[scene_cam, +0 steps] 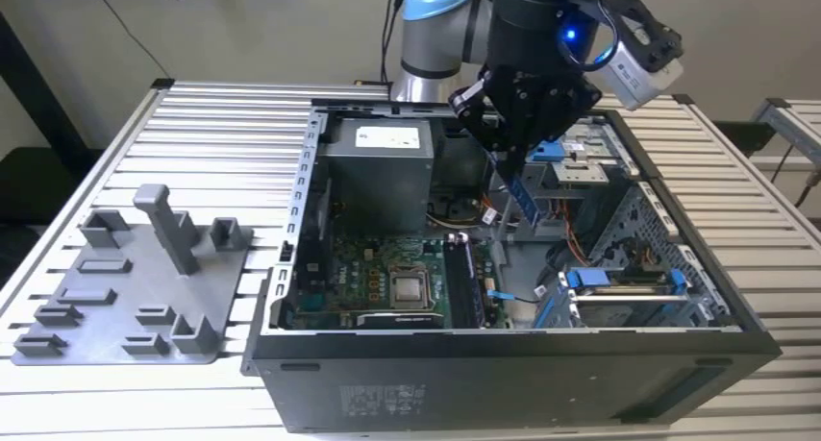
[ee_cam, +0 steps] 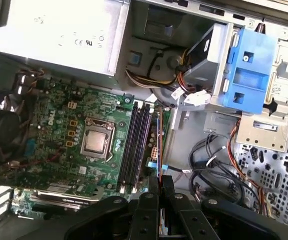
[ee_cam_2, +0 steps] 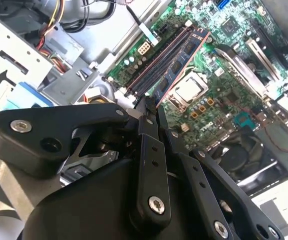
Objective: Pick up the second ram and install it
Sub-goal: 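Insert the second ram into the second slot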
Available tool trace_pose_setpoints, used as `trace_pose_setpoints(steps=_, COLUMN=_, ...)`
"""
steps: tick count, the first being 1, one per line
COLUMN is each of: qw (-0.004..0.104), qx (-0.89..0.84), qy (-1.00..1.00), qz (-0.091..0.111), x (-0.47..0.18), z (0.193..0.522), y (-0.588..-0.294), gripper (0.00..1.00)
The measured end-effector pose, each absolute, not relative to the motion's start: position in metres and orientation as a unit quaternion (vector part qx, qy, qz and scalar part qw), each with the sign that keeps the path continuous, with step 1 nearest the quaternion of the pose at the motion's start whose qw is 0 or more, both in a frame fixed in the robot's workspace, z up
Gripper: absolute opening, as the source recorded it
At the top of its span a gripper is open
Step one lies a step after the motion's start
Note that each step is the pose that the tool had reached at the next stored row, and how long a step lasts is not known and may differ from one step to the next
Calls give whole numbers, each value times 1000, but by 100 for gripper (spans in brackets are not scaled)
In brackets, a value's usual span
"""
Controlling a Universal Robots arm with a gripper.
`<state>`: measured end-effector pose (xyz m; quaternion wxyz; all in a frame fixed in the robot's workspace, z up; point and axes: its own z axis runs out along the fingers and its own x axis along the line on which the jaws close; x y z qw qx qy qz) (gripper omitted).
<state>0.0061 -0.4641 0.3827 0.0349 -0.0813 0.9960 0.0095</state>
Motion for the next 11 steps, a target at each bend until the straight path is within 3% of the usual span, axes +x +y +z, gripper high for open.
trace_pose_setpoints(steps=11, qw=35, qx=-25, qy=999, qz=8, x=6, z=382, y=-464, gripper=14)
